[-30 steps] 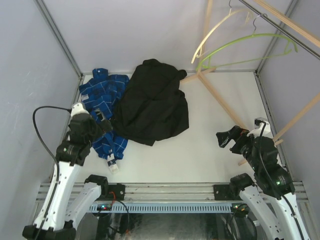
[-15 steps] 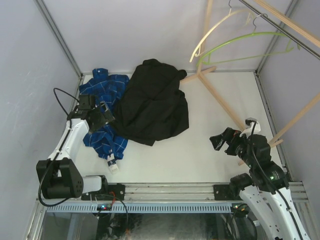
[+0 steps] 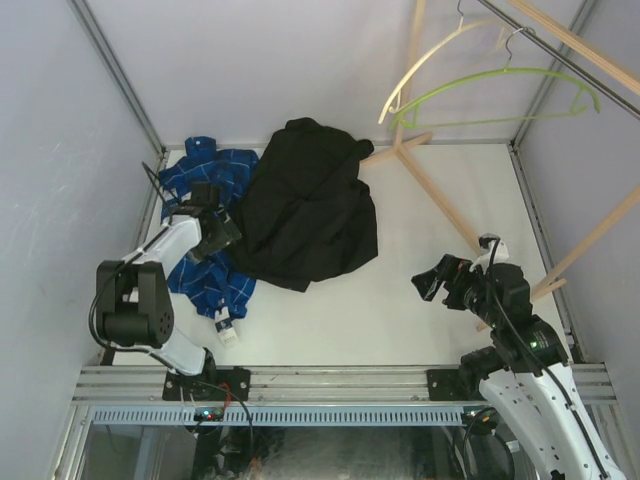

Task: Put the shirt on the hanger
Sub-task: Adjust the shirt at the center of the board.

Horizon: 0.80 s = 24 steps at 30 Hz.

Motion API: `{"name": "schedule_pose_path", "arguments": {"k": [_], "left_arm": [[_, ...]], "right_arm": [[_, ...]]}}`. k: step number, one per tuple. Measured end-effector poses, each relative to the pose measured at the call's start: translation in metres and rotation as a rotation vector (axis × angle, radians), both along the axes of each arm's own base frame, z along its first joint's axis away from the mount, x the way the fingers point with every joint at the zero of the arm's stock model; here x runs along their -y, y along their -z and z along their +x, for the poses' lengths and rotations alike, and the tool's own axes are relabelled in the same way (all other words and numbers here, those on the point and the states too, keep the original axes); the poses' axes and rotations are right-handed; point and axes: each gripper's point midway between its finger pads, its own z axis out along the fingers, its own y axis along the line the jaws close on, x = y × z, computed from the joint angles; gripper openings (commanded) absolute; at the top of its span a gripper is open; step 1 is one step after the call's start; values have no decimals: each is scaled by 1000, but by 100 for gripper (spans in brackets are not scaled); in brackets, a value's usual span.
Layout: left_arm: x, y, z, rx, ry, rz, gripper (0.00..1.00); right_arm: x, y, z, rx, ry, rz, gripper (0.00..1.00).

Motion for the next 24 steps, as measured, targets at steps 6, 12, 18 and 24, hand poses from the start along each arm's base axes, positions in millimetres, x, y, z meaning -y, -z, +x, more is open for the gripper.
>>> {"name": "schedule_pose_path", "arguments": {"k": [6,12,18,24], "left_arm": [[8,20,8,-36,6,3,54],[17,26,14,-5,19,-45,1],[28,23,5,25,66,-35,0],[80,-41,3,216,260,-45,0]], "right_arm": [[-2,3,1,-10,-9,3,97],[-4,5,2,-12,-15,9,96],[-5,12,2,-28,-14,11,94],[-6,16,3,-45,-5,22,93]]}}
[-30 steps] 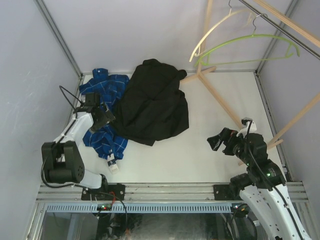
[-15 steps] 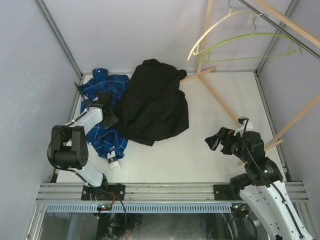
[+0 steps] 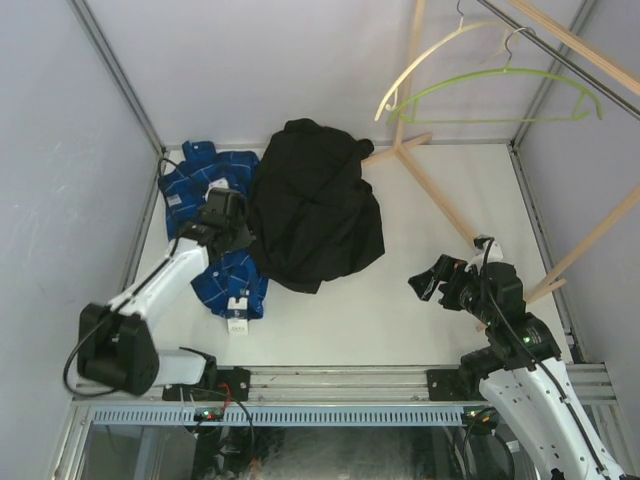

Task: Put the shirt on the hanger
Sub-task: Adjust the shirt at the center of the board.

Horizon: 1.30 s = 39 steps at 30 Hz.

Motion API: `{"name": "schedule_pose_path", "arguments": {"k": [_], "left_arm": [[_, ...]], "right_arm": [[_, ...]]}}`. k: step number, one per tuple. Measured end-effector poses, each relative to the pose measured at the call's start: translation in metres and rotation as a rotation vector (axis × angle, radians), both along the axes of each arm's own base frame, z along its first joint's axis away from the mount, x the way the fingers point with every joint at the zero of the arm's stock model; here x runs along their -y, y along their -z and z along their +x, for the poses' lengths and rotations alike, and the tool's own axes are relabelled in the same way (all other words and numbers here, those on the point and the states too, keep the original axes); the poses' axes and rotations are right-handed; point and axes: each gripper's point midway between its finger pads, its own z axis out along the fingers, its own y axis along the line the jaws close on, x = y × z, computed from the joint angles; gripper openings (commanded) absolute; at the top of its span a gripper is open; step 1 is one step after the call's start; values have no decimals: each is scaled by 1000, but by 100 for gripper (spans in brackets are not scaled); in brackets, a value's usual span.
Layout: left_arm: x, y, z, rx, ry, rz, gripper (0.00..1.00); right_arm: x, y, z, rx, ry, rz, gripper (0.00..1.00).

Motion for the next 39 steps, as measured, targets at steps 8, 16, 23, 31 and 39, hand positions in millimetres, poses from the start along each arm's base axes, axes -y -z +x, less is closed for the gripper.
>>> {"name": "schedule_pose_path", "arguments": {"k": [8,16,23,31,39], "left_arm": [[54,-118,-36,333,268,-83,0],[104,-275,-71,608,560,-148,0],[147,-384,-106,763,760,-182,0],[154,-413,-111,782,758,-151,5],[132,-300,-68,535,620,-78,17]], "right_arm": [[-1,-3,1,-1,16,27,92],[-2,-8,1,18,22,44,91],[0,-18,-2,70,28,65,91],[3,-26,-4,115,35,71,91],[6,-29,-8,159,18,42,93]]}}
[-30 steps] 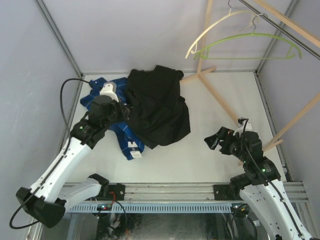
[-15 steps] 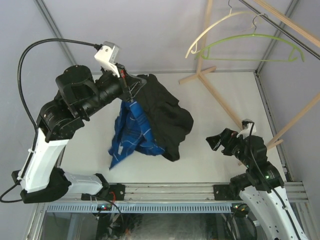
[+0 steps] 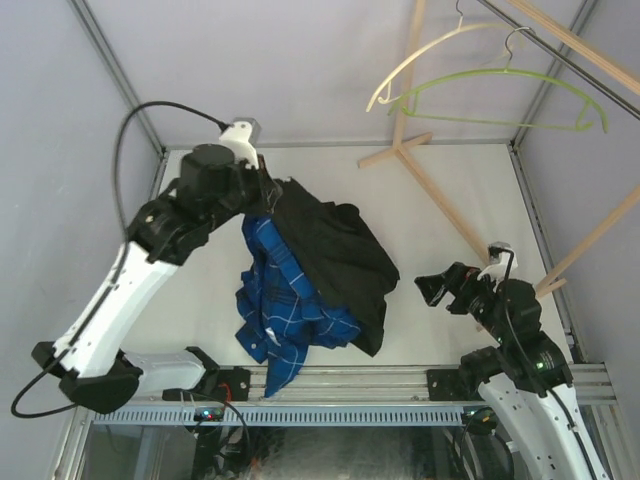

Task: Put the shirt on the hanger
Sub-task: Adjust the shirt at the center of the board.

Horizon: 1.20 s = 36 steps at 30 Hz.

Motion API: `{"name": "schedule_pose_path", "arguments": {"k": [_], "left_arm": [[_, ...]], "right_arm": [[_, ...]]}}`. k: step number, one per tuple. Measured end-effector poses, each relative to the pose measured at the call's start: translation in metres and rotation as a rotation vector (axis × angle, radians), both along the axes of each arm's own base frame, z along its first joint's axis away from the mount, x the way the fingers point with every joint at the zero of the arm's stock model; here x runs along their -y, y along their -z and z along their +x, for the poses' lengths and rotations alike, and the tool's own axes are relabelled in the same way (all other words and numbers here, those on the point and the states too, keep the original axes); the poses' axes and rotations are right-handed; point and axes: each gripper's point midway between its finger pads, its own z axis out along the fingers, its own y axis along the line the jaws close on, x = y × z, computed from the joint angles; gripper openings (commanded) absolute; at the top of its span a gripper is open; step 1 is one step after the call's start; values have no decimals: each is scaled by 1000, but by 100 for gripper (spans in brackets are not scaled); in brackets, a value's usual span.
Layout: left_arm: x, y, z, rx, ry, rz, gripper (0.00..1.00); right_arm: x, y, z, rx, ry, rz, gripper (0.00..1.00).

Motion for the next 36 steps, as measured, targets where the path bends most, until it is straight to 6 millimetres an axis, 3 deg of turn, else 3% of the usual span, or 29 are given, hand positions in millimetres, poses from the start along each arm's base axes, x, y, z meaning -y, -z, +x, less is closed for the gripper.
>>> {"name": "schedule_pose_path", "arguments": {"k": [3,5,7,9,13,14,15,20,23,26,31,36], "left_arm": [[-6,67,17,-141,-34,46,26],[-4,106,21,-227,-21,63,39],[1,134,21,-294,2,73,50],[4,147,21,-322,16,69,65],[2,149,26,-325,8,33,76],[-2,148,29,-318,-6,17,84],[-8,147,31,-313,-26,4,85],[-64,152,31,-304,-203,-51,91],[-96,156,17,-284,-299,-81,92],[-114,157,-1,-252,-354,-109,92],[-123,173,-20,-252,-386,-142,88],[-121,205,-30,-319,-391,-164,82]], "right_arm": [[-4,-4,-2,23,-35,1,93],[-11,-6,-4,26,-78,7,93],[-21,-6,-3,14,-133,12,93],[-34,-2,-2,-9,-191,3,94],[-71,7,-13,-34,-362,-50,96],[-82,9,-18,-35,-411,-76,96],[-92,10,-22,-34,-457,-104,96],[-138,-8,-20,39,-575,-245,96],[-166,-22,-8,95,-604,-315,95],[-189,-32,3,133,-629,-359,92],[-233,-38,24,155,-673,-413,80],[-270,-12,32,106,-742,-451,65]]}}
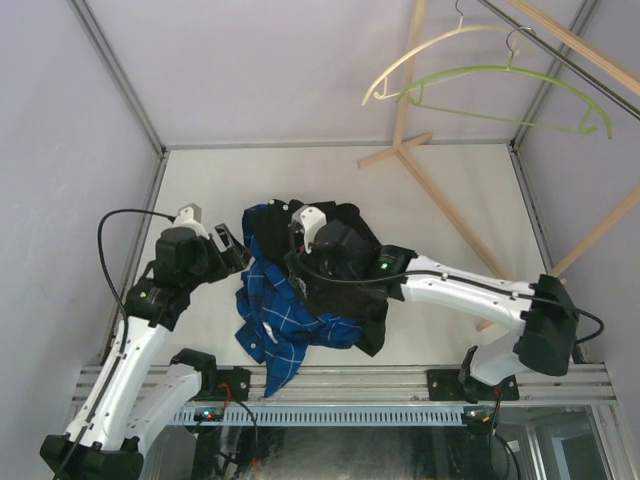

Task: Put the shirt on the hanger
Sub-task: Adjust the shirt at the center of the board.

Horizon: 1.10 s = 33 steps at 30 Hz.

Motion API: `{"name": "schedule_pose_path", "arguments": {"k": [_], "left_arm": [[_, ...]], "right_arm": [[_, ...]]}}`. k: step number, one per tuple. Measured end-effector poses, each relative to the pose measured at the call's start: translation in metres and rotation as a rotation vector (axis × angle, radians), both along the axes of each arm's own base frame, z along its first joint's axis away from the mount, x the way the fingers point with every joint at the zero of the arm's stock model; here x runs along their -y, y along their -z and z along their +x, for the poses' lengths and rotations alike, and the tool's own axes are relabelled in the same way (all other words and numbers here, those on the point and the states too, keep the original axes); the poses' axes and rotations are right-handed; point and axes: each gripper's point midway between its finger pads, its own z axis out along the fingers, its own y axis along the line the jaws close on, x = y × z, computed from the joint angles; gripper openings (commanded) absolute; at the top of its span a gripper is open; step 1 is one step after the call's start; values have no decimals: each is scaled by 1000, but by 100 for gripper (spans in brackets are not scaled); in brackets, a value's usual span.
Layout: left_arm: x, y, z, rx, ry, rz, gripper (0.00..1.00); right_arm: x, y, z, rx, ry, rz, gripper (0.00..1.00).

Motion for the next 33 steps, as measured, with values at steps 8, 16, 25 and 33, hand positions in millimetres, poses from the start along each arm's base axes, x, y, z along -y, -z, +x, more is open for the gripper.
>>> {"name": "schedule_pose_path", "arguments": {"k": [8,16,25,33], "left_arm": [[11,35,-6,-73,31,-50,79],[22,54,0,-114,65,-82,76],[44,50,8,-83,150,-163,78],[64,38,11,-16,248,-245,85]], "right_arm": [[-17,50,-14,-108,-76,-80,50],[-21,67,-19,-134,-69,-111,0],[14,35,-4,-22,77,-95,0],[64,-52,9,72,217,116,0]]}}
